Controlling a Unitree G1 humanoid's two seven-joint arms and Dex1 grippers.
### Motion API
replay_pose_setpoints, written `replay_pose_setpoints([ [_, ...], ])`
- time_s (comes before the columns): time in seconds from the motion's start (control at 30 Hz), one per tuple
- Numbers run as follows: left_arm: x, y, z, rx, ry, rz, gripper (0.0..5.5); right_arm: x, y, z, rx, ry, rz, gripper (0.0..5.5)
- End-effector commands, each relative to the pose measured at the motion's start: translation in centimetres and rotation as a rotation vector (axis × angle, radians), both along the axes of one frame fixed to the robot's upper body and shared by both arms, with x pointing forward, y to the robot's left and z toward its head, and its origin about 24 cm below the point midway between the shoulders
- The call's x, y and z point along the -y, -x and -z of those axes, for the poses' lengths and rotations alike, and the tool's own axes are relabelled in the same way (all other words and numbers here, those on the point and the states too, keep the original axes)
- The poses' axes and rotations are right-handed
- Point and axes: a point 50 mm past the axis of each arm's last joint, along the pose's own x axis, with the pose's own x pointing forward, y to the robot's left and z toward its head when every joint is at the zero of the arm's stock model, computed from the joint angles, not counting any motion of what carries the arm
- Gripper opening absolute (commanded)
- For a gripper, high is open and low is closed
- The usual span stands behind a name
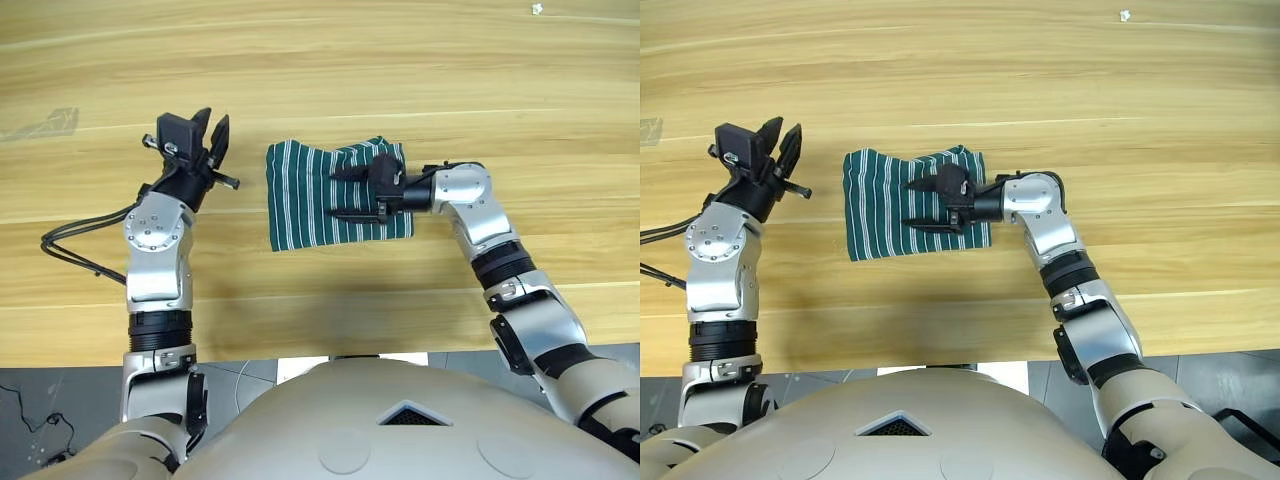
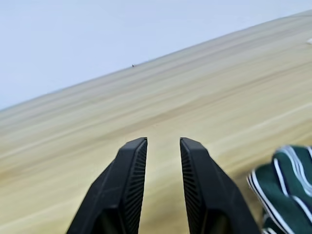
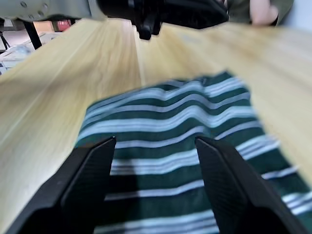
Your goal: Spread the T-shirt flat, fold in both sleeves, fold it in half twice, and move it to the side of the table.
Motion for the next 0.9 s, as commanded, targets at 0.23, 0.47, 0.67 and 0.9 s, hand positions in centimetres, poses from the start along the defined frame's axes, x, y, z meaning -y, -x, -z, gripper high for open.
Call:
replay_pose_setpoints([
  [0.23,1.9,0.7,1.3,-0.024,0.039,0.040,1.23,1.7,-2.7,2.7,-0.086,0.367,0.072,3.03],
  [0.47,2.7,1.6,1.5,-0.027,0.045,0.049,1.23,7.8,-3.9,3.8,-0.271,0.425,0.499,3.03],
  [0.67,2.8,3.1,1.1,-0.009,0.060,0.016,1.23,15.7,-4.9,2.1,-0.308,0.216,1.237,3.03],
  [0.9,5.6,4.9,1.5,-0.031,0.170,0.006,1.23,15.3,3.5,2.3,-0.323,0.095,1.556,3.03],
])
